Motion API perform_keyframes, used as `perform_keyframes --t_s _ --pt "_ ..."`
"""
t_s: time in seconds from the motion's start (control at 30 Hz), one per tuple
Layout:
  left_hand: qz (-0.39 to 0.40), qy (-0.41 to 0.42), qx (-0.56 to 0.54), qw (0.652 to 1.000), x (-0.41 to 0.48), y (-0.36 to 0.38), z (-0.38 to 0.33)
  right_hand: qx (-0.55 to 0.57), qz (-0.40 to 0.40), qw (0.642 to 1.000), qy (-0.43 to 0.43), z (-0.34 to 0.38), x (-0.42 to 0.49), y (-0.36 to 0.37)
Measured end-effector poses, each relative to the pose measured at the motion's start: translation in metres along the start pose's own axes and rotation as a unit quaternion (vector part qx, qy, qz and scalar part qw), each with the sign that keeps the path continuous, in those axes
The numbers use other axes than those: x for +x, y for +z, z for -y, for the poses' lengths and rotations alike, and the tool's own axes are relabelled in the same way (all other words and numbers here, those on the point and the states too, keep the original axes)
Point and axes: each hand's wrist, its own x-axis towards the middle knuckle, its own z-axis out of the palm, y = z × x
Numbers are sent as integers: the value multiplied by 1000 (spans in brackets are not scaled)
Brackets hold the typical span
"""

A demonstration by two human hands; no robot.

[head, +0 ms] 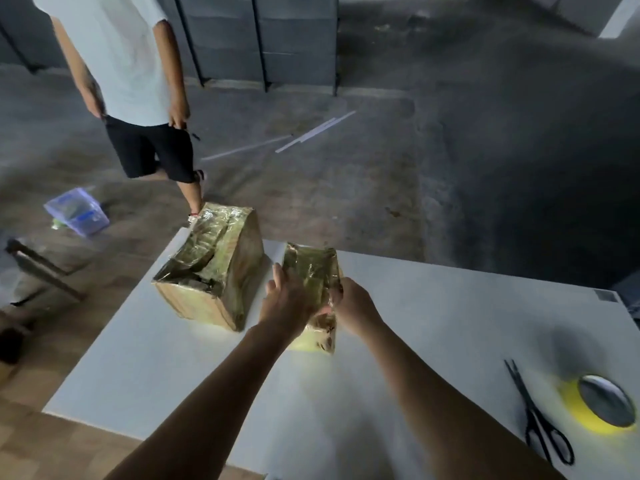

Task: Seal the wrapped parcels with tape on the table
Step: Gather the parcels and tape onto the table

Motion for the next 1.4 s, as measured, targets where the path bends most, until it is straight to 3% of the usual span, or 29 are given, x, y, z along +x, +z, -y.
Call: perform_keyframes --t_s 0.2,0.33,0.5,0.63,0.93,1.13,1.23,1.4 --pt "47 18 -28 998 61 -5 52 55 -22 997 53 34 44 34" --pt "38 83 -1 996 94 -9 72 81 -24 992 93 44 63 51" --pt "22 92 43 995 96 -23 58 59 -23 990 125 51 54 51" --pt "7 131 1 991 86 -22 34 102 -60 981 157 42 38 40" --pt "13 259 -70 963 13 4 -38 182 -158 951 192 -3 -48 -8" --pt "37 334 -77 939 -66 56 -97 248 -272 910 192 -58 -154 -40" --pt "64 341 -89 934 -120 86 -131 278 -310 890 184 -94 -218 -54" --pt "127 314 -154 928 -221 139 -184 269 -328 887 182 -160 -327 -70"
